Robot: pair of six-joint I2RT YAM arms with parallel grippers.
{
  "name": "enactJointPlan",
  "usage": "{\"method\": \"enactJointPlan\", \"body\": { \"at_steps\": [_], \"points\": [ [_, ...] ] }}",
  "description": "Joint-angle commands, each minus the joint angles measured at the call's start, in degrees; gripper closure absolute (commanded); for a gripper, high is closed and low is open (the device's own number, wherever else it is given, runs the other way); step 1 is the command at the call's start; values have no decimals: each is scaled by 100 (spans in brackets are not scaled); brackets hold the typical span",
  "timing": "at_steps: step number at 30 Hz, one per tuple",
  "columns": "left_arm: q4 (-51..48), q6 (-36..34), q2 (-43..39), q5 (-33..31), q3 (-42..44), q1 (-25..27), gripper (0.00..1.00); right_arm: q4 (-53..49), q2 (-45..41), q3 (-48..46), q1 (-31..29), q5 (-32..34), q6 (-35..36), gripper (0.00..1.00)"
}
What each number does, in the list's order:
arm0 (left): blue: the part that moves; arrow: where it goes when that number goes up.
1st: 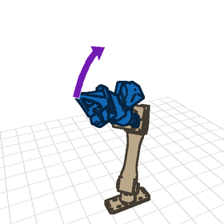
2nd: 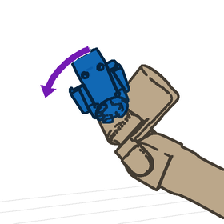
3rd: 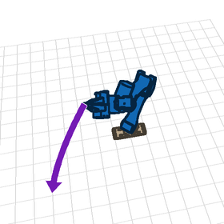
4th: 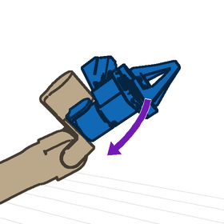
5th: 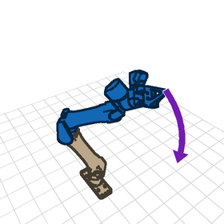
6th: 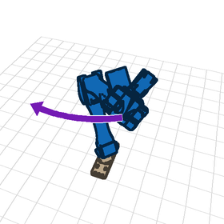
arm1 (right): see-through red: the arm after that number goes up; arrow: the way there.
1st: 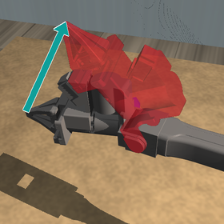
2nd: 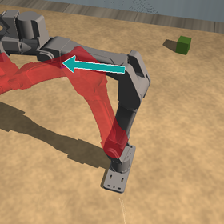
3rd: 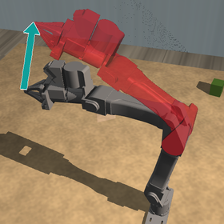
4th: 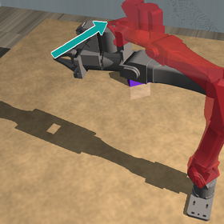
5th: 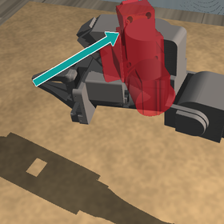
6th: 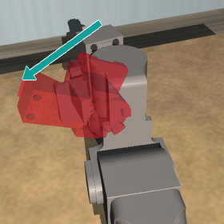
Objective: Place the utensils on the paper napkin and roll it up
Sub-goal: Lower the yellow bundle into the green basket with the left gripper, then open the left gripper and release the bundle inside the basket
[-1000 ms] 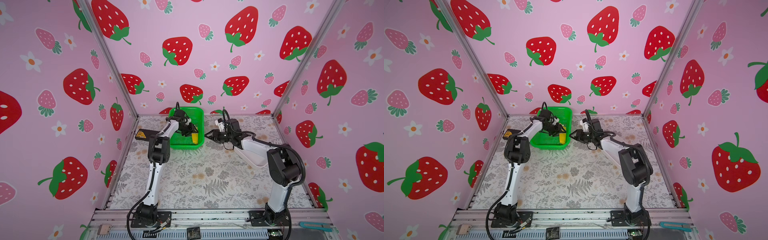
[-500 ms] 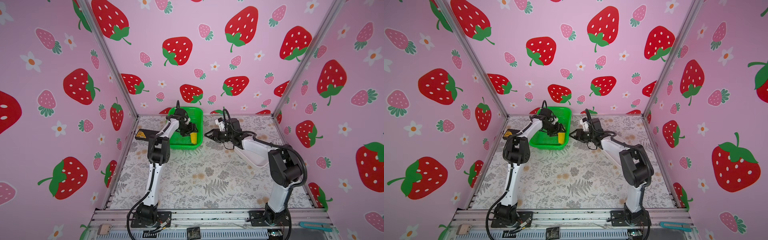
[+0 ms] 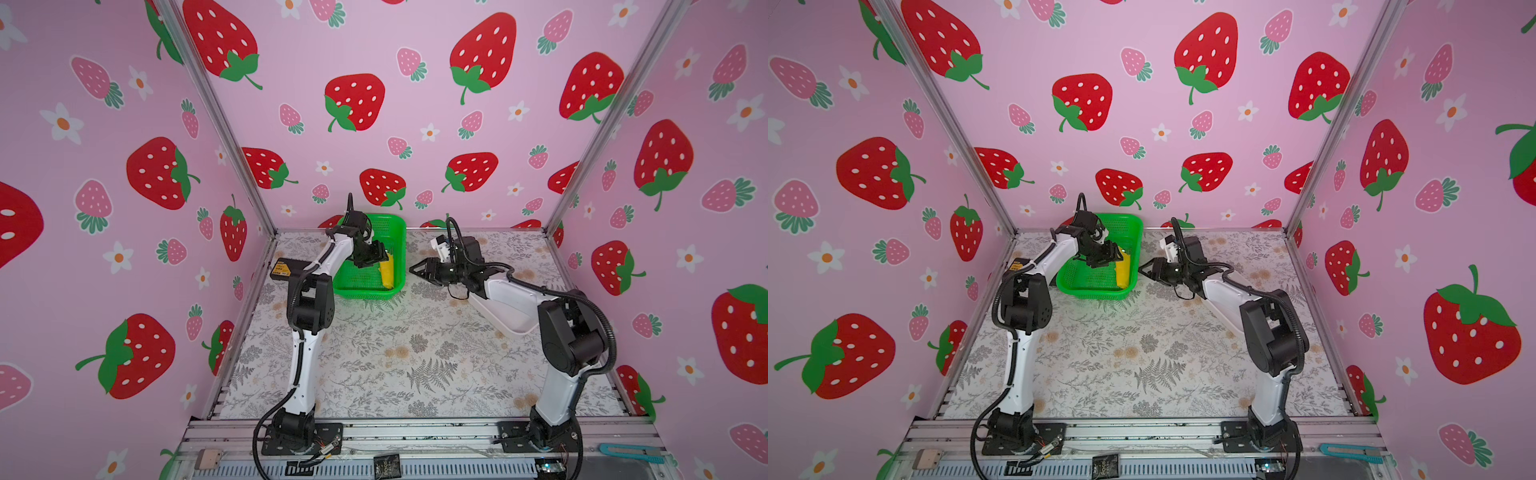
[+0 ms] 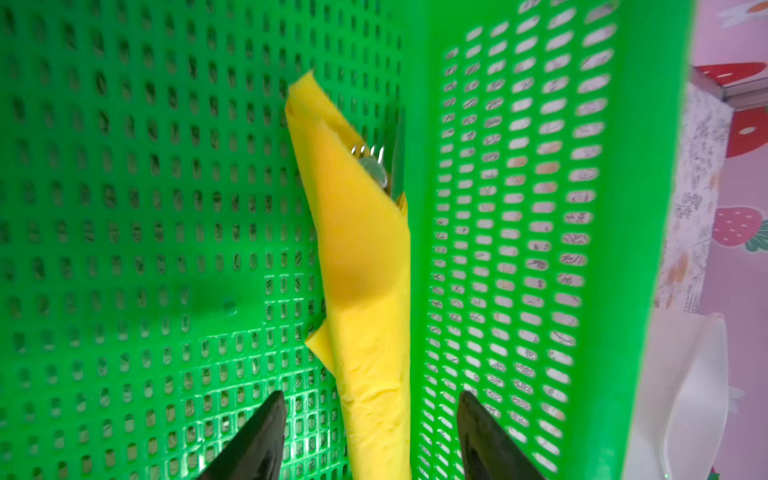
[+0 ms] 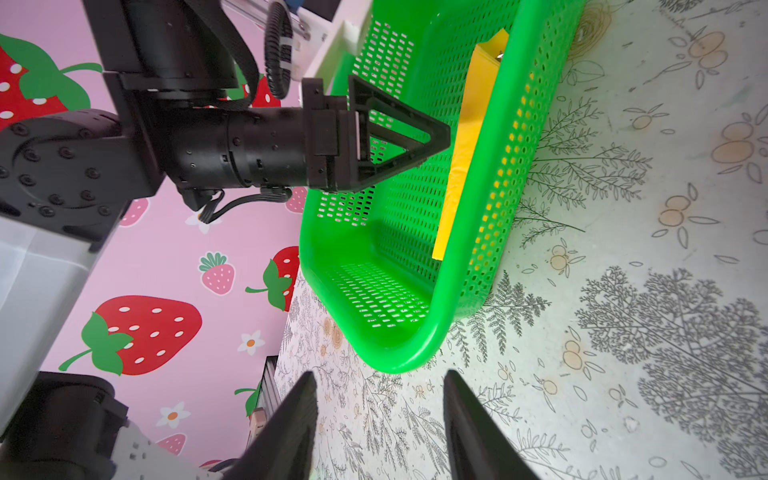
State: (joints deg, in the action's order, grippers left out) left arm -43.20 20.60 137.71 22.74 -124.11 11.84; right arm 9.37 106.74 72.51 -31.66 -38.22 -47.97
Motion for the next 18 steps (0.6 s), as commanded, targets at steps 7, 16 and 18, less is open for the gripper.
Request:
{"method": "enactJointPlan", "body": {
  "at_steps": [7, 16, 18],
  "points": [
    [-84, 91, 470, 318, -341, -33, 58, 36, -159, -66, -23, -97, 12, 49],
    [-94, 143, 634, 301, -245, -75, 75, 32, -114, -53, -24, -116, 8, 49],
    [-39, 162, 627, 331, -108, -106, 76, 28, -115, -53, -24, -128, 13, 49]
  ]
}}
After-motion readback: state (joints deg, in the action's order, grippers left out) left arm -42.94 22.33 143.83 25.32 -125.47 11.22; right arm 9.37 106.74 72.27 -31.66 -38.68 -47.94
